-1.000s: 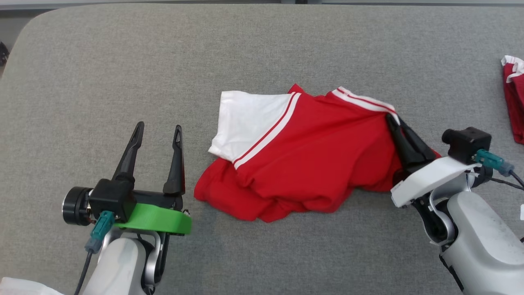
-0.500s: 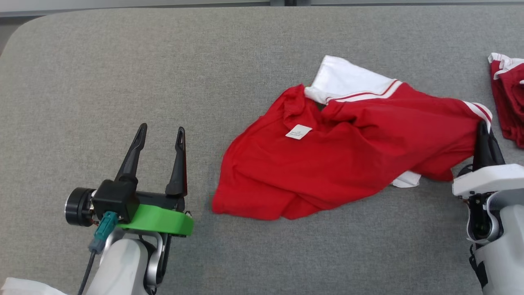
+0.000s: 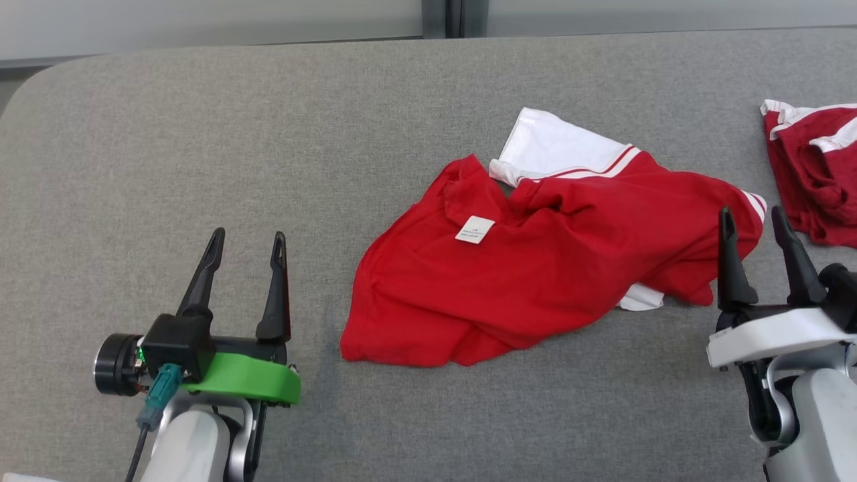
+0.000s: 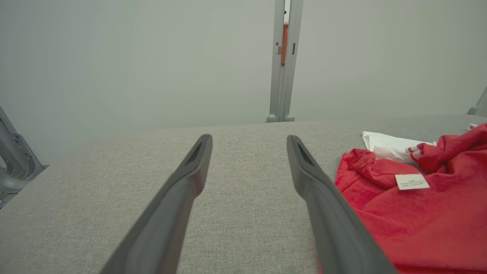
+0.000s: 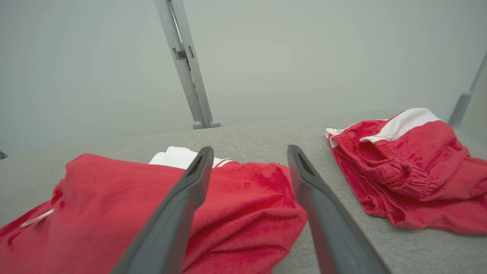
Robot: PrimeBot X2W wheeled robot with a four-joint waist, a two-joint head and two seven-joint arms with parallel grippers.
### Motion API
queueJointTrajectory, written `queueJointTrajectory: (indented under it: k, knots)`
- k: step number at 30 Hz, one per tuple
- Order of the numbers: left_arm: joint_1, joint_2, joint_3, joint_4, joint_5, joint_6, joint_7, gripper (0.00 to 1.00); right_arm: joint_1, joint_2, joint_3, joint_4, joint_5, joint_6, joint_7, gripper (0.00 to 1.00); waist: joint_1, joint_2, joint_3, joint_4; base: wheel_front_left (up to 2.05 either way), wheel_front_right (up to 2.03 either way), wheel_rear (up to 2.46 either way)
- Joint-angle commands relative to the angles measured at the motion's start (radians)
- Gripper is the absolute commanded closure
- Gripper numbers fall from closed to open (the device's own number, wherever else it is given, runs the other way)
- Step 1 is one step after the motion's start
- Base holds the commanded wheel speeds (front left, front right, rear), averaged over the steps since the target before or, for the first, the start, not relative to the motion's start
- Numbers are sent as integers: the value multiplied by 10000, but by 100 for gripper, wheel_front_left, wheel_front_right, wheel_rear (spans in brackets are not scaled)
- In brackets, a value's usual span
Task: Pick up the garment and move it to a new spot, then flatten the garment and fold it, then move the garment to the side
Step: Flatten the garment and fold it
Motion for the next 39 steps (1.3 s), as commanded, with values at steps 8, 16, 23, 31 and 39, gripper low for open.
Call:
queueJointTrajectory:
  k: [8,16,23,31,39]
  knots:
    - [728,186,198,151,-80,133,-31,0,1757,-56,715,-2134,-412,-13,567,0,0,0,-917,-352,0,0,0]
    - [1214,301,258,179,-195,233,-4,0,2931,324,769,-3511,-497,-13,1249,0,0,0,-1293,-540,0,0,0]
    - [1262,340,174,96,-235,272,24,0,3099,385,689,-3875,-512,-13,1461,0,0,0,-1320,-546,0,0,0]
    - [1001,371,-97,33,-132,114,175,0,3061,451,623,-4042,-494,-13,1544,0,0,0,-1189,-526,0,0,0]
    - [-625,-32,-1211,830,-27,-784,1274,0,2562,403,872,-4077,-445,-13,1468,0,0,0,-519,-754,0,0,0]
